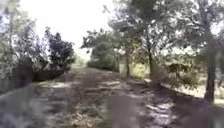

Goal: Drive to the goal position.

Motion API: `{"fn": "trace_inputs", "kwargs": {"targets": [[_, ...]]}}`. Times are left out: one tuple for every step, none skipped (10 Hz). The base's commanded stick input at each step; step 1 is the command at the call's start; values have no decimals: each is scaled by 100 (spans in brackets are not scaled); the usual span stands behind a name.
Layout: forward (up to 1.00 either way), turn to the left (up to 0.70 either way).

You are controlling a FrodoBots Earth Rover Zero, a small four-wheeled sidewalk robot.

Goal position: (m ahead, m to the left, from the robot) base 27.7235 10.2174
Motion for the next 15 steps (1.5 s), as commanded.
{"fn": "trace_inputs", "kwargs": {"targets": [[70,35],[70,35],[70,35],[70,35],[70,35],[70,35],[70,35],[70,35],[70,35],[70,35],[70,35],[70,35],[70,35],[70,35],[70,35]]}}
